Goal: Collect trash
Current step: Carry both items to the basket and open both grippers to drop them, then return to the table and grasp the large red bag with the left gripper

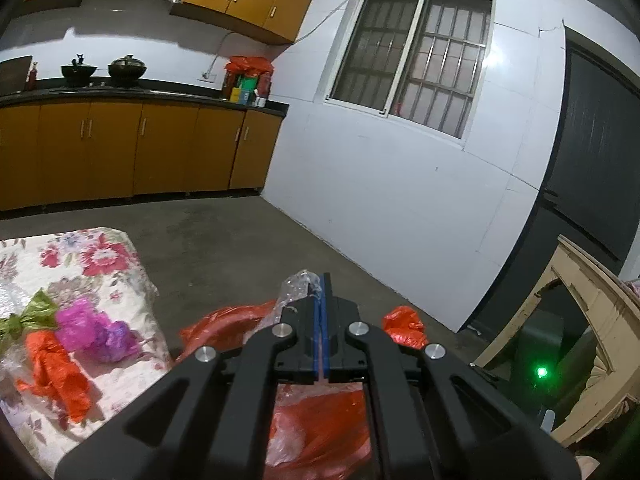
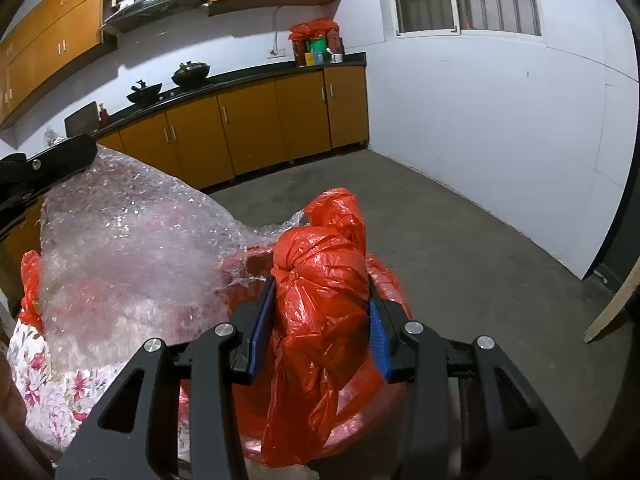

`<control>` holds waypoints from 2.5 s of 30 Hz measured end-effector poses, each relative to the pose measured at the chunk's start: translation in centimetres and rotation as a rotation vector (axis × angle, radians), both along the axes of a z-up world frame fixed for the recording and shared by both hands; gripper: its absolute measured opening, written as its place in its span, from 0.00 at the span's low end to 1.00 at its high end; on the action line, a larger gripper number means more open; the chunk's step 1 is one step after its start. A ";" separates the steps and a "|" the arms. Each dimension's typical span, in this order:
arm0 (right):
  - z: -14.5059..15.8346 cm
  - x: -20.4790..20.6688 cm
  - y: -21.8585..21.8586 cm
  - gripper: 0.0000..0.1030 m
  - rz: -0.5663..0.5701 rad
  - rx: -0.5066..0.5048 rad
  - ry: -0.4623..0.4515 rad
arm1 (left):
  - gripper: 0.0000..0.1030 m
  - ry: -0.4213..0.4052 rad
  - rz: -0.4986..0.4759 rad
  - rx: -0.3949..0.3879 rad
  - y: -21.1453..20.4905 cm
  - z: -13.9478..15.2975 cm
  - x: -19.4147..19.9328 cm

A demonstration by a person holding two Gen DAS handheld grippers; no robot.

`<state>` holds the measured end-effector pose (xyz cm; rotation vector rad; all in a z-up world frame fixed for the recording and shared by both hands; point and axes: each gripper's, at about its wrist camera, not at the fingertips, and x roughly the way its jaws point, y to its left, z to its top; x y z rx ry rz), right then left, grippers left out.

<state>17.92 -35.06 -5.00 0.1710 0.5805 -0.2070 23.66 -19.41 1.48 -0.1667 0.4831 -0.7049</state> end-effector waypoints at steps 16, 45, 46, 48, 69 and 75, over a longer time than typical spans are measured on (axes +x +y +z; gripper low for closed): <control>-0.9 0.9 0.3 0.41 0.017 0.017 0.006 | 0.17 0.140 0.027 0.094 -0.9 -5.9 3.1; -1.2 2.0 2.1 0.73 0.049 0.013 0.010 | 0.65 0.143 0.261 0.227 10.6 -8.0 1.5; -1.3 1.9 2.5 0.73 0.058 0.009 0.014 | 0.66 0.145 0.273 0.231 11.3 -8.1 1.1; -1.2 2.0 3.4 0.77 0.074 0.003 0.016 | 0.69 0.142 0.304 0.238 12.9 -8.3 0.3; -2.3 3.7 18.3 0.82 0.373 -0.029 0.050 | 0.82 0.242 0.776 0.243 34.4 -11.3 -4.6; -2.2 4.6 21.9 0.70 0.447 -0.040 0.057 | 0.87 0.272 0.837 0.260 36.4 -12.1 -5.2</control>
